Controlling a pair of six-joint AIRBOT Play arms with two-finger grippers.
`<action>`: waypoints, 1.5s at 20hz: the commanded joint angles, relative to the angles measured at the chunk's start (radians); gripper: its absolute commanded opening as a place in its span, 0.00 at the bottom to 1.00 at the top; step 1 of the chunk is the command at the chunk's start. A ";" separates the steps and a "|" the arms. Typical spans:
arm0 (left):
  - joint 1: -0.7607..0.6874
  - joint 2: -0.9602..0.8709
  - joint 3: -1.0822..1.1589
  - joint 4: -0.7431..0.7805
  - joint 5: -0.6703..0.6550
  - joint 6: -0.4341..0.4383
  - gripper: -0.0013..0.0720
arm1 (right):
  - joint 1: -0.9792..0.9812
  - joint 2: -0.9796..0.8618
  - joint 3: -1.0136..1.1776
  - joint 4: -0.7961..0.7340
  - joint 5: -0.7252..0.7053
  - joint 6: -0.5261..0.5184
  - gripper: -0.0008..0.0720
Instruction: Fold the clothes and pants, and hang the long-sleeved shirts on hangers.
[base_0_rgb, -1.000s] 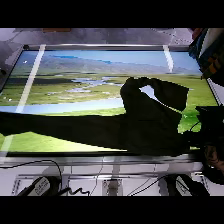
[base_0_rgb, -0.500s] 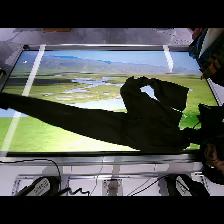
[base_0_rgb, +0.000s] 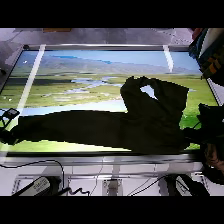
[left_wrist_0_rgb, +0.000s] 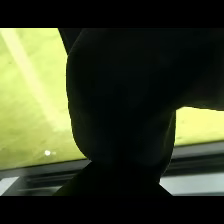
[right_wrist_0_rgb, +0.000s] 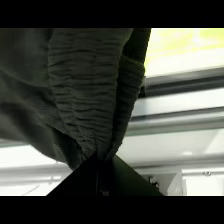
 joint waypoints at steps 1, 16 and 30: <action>0.023 -0.006 -0.018 0.064 0.021 0.034 0.05 | 0.000 0.000 0.000 -0.010 0.111 0.002 0.06; 0.027 -0.008 -0.018 0.088 0.110 -0.018 0.03 | 0.000 0.000 0.000 -0.067 0.225 0.000 0.06; 0.031 -0.004 0.035 0.075 0.338 -0.458 0.50 | 0.000 0.000 0.002 -0.066 -0.225 0.010 0.75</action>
